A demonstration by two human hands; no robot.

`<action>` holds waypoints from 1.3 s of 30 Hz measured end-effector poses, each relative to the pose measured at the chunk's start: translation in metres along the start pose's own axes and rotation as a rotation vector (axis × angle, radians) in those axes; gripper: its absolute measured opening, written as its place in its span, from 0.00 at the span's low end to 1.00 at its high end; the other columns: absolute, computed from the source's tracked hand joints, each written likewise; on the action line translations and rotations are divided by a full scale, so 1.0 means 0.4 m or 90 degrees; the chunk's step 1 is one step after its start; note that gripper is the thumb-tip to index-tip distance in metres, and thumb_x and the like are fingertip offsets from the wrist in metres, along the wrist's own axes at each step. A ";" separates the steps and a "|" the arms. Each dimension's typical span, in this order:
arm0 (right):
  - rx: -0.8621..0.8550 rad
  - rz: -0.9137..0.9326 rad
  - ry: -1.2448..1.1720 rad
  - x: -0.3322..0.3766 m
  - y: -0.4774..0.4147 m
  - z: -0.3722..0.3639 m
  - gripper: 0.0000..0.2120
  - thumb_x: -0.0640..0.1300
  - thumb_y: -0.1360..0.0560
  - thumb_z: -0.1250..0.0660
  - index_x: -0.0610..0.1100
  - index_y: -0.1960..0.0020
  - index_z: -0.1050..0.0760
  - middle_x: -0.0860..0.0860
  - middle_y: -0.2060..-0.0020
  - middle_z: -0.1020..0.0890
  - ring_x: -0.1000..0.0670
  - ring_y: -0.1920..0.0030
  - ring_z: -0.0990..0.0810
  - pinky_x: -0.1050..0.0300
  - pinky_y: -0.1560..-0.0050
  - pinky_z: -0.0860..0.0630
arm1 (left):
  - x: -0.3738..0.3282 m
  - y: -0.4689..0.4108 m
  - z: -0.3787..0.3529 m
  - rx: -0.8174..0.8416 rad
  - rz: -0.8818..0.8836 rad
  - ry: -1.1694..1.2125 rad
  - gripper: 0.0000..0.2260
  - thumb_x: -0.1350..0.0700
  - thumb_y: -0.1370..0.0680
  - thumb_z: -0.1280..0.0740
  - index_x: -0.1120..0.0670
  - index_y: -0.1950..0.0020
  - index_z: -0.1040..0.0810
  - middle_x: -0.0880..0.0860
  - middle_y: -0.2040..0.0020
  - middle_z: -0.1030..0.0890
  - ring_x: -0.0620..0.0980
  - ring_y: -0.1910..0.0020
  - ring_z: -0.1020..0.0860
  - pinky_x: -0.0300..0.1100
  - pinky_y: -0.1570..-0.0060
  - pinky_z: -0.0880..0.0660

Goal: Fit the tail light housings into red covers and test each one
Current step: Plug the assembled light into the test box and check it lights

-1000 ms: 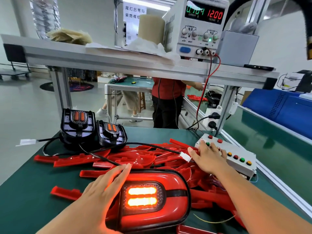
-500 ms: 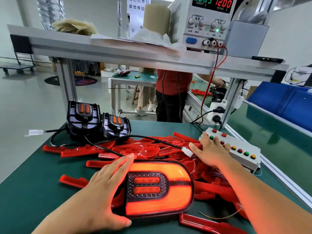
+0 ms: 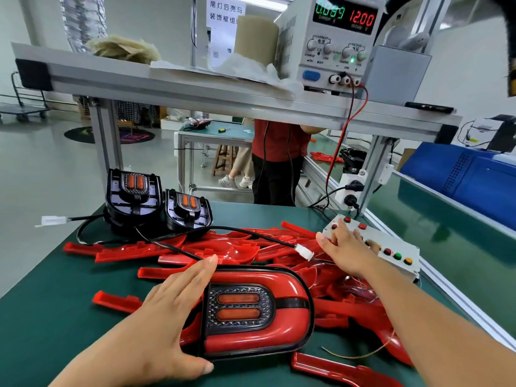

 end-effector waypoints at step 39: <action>-0.057 -0.146 0.183 -0.169 0.101 0.050 0.43 0.76 0.30 0.62 0.49 0.29 0.38 0.49 0.20 0.54 0.44 0.27 0.37 0.37 0.31 0.49 | 0.023 0.003 -0.026 0.004 0.000 0.081 0.60 0.29 0.42 0.28 0.28 0.33 0.77 0.22 0.34 0.73 0.42 0.23 0.60 0.46 0.24 0.51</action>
Point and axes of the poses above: each hand's wrist, its own y-axis away from the middle knuckle, its own z-axis out of the back of the hand, x = y × z, the point moved 10 cm from there along -y, towards the middle knuckle
